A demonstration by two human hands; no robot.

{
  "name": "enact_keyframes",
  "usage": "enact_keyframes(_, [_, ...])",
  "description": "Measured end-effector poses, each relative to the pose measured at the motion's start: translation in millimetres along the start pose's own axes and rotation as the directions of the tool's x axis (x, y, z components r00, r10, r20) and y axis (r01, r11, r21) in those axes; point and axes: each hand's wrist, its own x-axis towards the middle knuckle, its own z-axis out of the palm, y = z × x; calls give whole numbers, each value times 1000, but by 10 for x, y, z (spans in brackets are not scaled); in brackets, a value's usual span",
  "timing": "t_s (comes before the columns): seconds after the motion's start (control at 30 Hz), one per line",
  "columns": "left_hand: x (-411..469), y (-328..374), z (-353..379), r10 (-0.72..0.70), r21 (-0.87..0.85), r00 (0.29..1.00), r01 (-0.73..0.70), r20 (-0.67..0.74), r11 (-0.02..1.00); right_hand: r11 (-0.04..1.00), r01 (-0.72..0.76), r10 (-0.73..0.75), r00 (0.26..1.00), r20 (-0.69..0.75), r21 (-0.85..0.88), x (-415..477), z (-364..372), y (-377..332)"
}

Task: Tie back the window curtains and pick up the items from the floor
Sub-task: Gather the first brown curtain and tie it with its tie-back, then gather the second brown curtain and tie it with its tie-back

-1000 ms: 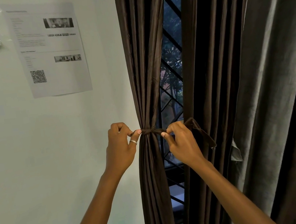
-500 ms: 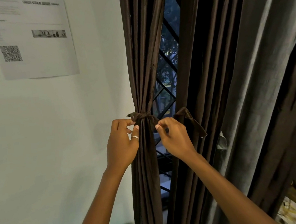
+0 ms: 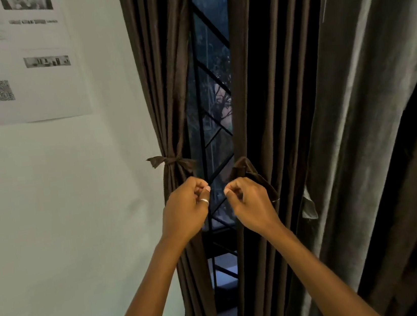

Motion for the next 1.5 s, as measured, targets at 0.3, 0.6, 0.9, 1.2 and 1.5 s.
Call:
enact_keyframes(0.3, [-135,643,859,-110,46,993,108,50,993,992,58,-72,990,-121,-116,98,-592,739])
enact_keyframes(0.6, [-517,668,710,-228,114,974,227,-9,967,994,-88,89,996,16,-70,549,-470,526])
enact_keyframes(0.9, [-402,838,629,-189,57,969,200,-161,978,995,18,-27,996,89,97,328,-367,372])
enact_keyframes(1.2, [25,1077,650,-363,-63,891,360,-273,931,989,98,-104,994,46,107,19,-302,219])
enact_keyframes(1.5, [224,1035,666,-377,67,875,414,-302,908,981,146,-161,980,120,129,42,-333,296])
